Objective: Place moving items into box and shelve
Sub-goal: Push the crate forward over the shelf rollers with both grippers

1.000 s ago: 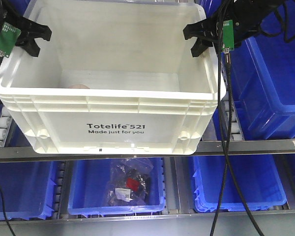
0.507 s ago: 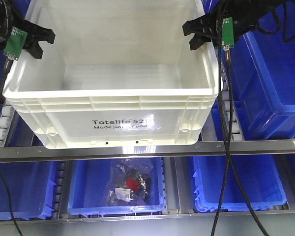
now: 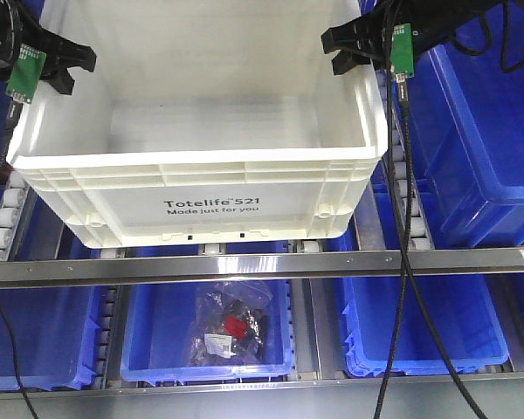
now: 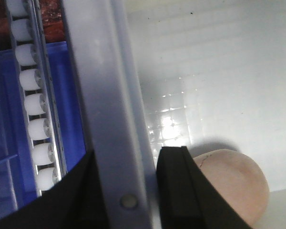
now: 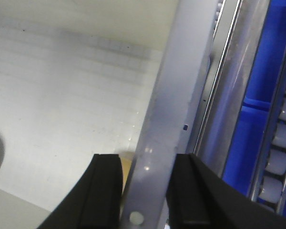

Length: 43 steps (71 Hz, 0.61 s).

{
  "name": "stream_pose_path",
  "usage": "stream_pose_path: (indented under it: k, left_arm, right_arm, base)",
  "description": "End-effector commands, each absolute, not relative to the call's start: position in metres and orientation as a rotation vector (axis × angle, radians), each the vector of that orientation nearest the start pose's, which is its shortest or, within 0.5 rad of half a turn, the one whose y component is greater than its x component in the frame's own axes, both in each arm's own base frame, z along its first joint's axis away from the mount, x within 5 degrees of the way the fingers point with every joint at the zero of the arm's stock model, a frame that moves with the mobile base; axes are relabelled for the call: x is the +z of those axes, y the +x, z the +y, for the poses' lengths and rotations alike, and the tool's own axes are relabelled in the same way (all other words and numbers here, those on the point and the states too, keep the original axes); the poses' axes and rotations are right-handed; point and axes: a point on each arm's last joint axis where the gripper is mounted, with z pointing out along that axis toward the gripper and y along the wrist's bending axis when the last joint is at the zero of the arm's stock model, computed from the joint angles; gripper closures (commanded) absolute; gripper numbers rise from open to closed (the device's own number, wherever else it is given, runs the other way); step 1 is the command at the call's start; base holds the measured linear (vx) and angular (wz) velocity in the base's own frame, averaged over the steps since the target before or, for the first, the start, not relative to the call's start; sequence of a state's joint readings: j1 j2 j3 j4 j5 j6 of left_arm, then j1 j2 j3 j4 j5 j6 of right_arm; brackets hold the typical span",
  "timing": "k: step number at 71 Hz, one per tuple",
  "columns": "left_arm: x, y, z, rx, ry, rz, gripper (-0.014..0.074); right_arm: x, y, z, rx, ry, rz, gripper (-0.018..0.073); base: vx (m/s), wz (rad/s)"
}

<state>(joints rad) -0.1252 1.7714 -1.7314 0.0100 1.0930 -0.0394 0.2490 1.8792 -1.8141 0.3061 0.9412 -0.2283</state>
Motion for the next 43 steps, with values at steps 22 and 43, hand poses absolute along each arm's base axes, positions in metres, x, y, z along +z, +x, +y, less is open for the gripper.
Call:
stream_pose_path:
  k: [22,43]
  left_arm:
    - [0.393,0.387,-0.066,-0.188,0.133,2.305,0.0613]
    - [0.383,0.398,-0.066,-0.162,0.138,2.292,0.0613]
  right_arm:
    - [0.403,0.394,0.151,0.625,-0.426,2.09,0.0571]
    - [0.38,0.405,0.155,0.638,-0.439,2.166,0.0571]
  base:
    - [0.0,0.0]
    - [0.0,0.0]
